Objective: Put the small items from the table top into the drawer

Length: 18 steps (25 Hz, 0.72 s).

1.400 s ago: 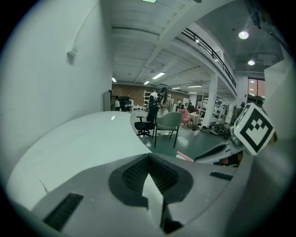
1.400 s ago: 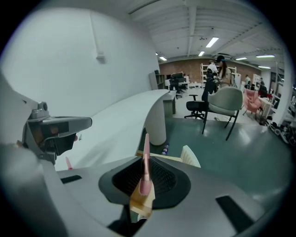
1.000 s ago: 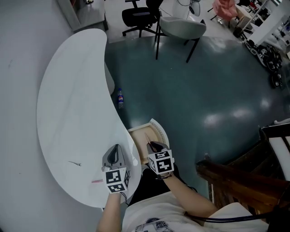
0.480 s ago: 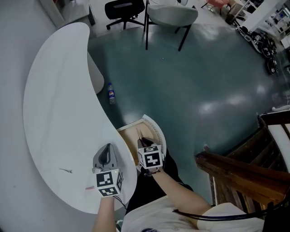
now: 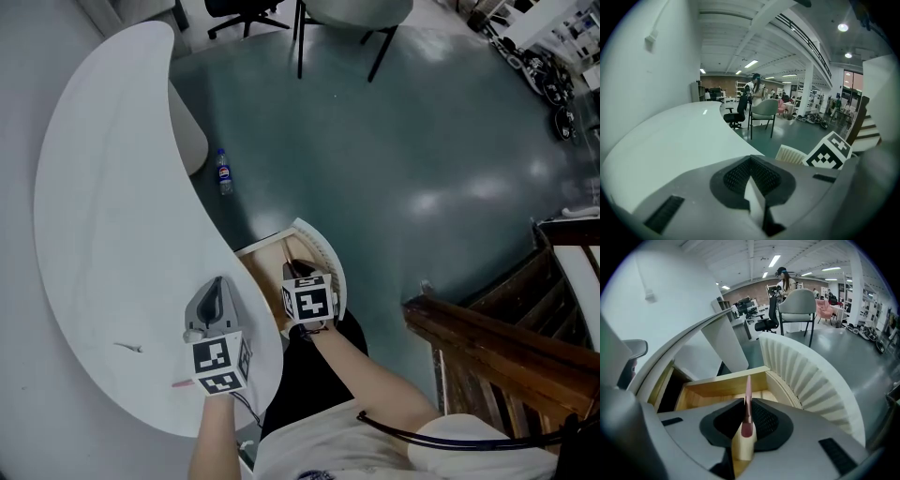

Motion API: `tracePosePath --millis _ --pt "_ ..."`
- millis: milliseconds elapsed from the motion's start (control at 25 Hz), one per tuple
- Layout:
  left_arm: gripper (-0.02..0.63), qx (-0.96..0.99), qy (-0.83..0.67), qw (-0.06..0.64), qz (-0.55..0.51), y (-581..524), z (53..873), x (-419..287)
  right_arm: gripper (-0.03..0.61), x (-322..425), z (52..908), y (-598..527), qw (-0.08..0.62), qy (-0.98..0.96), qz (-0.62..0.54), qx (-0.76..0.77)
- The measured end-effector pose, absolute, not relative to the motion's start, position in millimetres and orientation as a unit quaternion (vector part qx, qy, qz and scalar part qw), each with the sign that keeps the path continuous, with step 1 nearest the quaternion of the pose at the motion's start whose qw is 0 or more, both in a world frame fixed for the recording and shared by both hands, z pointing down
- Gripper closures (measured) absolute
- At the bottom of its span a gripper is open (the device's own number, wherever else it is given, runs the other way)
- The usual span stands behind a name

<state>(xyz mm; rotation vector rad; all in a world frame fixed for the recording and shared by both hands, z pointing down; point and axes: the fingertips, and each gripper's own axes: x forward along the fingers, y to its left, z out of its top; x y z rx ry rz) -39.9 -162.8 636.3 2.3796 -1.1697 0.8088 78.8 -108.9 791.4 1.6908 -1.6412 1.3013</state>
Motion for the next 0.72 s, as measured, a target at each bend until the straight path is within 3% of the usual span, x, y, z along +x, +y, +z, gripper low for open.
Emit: tracePosePath --millis 720 --pt "0.589 0.828 -0.428 0.194 0.305 -169.6 647.9 -42.1 0.513 87.4 846.4 -106.6 0.252 -0.541 0.502 0.626"
